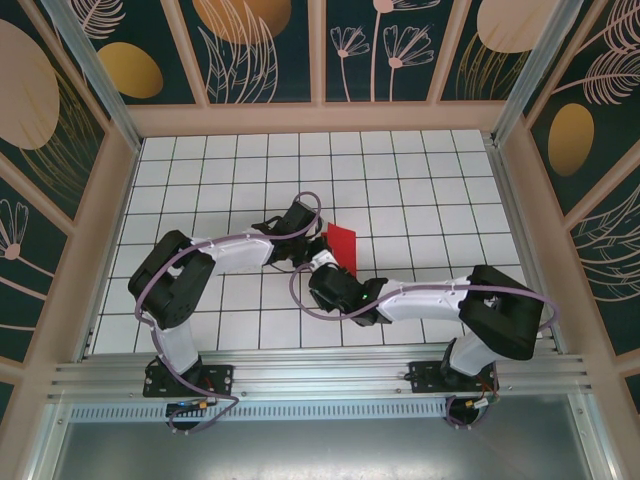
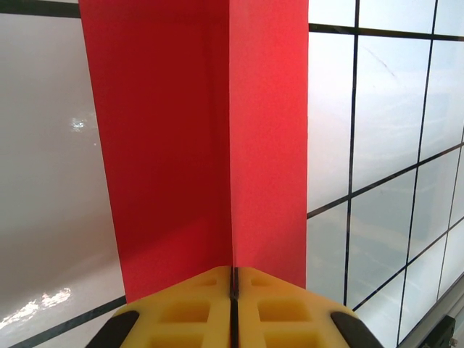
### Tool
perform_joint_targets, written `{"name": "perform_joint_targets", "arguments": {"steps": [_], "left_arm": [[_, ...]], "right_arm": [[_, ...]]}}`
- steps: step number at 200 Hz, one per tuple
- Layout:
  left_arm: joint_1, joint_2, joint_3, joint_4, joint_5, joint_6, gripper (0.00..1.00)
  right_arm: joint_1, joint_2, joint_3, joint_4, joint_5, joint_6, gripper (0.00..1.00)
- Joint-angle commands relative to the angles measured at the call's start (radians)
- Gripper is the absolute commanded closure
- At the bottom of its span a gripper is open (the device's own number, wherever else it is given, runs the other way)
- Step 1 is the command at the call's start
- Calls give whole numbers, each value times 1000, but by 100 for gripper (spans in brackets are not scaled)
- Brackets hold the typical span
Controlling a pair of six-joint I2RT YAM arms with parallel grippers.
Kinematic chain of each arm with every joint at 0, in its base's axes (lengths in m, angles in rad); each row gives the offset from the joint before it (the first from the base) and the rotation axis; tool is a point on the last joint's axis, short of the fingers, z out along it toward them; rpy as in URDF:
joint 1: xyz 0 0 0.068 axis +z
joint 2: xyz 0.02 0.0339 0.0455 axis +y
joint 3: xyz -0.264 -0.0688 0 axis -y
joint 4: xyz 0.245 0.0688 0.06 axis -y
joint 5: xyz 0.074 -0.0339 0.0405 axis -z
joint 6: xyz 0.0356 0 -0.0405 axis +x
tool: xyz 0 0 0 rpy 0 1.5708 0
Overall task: Fold a paper plane with a square sheet of paper (pick it up from the middle)
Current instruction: Fold the triangle a second time at the center of the table.
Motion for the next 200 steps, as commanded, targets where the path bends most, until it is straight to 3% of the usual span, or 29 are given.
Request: {"name": "perform_joint_targets", "arguments": {"steps": [1,52,155,190,200], "left_arm": [[-1,9,13,-10,3,0,90],[-1,11,15,-13,-2,-1,90],[-1,7,28,-24,-4,1,89],[0,-8,39,-43,-31,3,82],[-1,-25,38,-50,-56,0,72]], "right_arm": [[7,17,16,-55,49,4,47],[13,18,21,-51,58,-9,59],[11,-38,-12,-46,72,8,97],[-5,-61,-13,-44,33,26,100],[-15,-74,-14,-48,19,37,100]]}}
